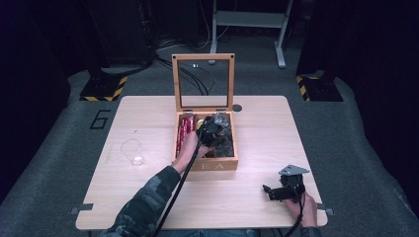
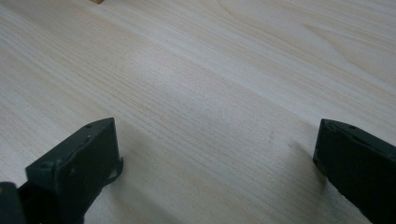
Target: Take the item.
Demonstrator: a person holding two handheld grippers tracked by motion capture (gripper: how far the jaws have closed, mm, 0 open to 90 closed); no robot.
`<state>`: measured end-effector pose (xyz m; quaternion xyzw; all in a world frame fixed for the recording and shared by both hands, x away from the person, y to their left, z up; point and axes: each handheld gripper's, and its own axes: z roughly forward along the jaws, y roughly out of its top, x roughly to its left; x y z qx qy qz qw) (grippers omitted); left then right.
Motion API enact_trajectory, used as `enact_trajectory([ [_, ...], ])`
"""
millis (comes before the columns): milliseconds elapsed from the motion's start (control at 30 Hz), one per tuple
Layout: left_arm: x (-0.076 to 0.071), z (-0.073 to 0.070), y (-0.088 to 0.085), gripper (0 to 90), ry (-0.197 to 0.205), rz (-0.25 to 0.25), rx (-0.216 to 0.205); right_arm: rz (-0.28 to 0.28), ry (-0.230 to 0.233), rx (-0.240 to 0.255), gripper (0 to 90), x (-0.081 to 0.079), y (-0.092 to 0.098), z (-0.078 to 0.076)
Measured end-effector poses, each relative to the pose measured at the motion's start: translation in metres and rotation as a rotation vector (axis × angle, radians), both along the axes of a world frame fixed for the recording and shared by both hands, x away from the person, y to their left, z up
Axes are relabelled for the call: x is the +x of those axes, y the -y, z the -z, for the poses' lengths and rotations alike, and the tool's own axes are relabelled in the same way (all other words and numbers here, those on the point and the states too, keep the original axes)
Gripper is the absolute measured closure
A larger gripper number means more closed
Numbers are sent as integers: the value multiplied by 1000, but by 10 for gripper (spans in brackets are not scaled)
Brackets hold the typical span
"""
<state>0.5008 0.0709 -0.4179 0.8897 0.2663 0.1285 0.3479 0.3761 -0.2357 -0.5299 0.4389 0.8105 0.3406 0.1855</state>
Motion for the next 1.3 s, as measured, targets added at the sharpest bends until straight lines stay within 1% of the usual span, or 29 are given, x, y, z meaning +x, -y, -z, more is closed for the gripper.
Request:
enact_trajectory([
  [33, -1, -2, -2, 899, 0, 1, -5, 3, -5, 2, 0, 0, 0, 0],
  [67, -1, -4, -4, 899, 2, 3, -13, -1, 1, -1, 0, 0, 0, 0],
  [133, -4, -8, -7, 899, 5, 2, -16, 1, -3, 1, 0, 0, 0, 0],
  [167, -5, -10, -8, 900, 8, 4, -17, 2, -2, 1, 0, 0, 0, 0],
  [200, -8, -14, -13, 899, 20, -1, -28, 3, -3, 2, 0, 0, 0, 0],
  [267, -8, -15, -14, 900, 19, -1, -33, 5, -5, 3, 0, -1, 0, 0],
  [300, -9, -17, -17, 900, 22, -3, -45, 1, -1, 1, 0, 0, 0, 0],
  [333, -10, -20, -21, 900, 30, -5, -46, -1, 0, -1, 0, 0, 0, 0],
  [367, -10, -20, -21, 900, 30, -5, -46, -1, 0, -1, 0, 0, 0, 0],
  [400, -13, -24, -25, 900, 31, -10, -53, 1, -3, 1, 0, 0, 0, 0],
  [433, -13, -24, -25, 900, 31, -10, -53, 1, -3, 1, 0, 0, 0, 0],
  [467, -15, -27, -30, 900, 39, -13, -61, 1, -2, 1, 0, 0, 0, 0],
  [500, -15, -27, -30, 899, 39, -13, -61, 1, -2, 1, 0, 0, 0, 0],
  [567, -17, -29, -36, 900, 41, -16, -74, 1, -2, 1, 0, 0, 0, 0],
  [600, -17, -31, -42, 900, 43, -22, -88, 1, -1, 1, 0, 0, 0, 0],
  [633, -17, -31, -42, 900, 43, -22, -88, 1, -1, 1, 0, 0, 0, 0],
  [700, -18, -33, -48, 900, 45, -24, -88, 1, -3, 1, 0, 0, 0, 0],
  [767, -21, -36, -56, 900, 50, -38, -88, 1, -2, 1, 0, 0, 0, 0],
  [833, -21, -37, -60, 900, 48, -40, -89, -2, 2, -1, 0, 0, 0, 0],
  [867, -23, -39, -66, 899, 51, -48, -100, -4, 1, -3, 0, 0, 0, 0],
  [900, -23, -39, -66, 900, 51, -48, -100, -4, 1, -3, 0, 0, 0, 0],
  [967, -24, -41, -72, 899, 56, -52, -105, 1, -2, 2, 0, 0, 0, 0],
  [1167, -25, -42, -94, 900, 50, -92, -135, -1, 1, -1, 0, 0, 0, 0],
  [1200, -26, -44, -102, 899, 54, -108, -140, -1, -1, -1, 0, 0, 0, 0],
  [1233, -26, -44, -102, 899, 54, -108, -140, -2, 1, -2, 0, 0, 0, 0],
  [1267, -29, -46, -110, 900, 60, -122, -149, -3, 1, -2, 0, 0, 0, 0],
  [1300, -30, -47, -115, 900, 75, -128, -155, -3, 1, -2, 0, 0, 0, 0],
])
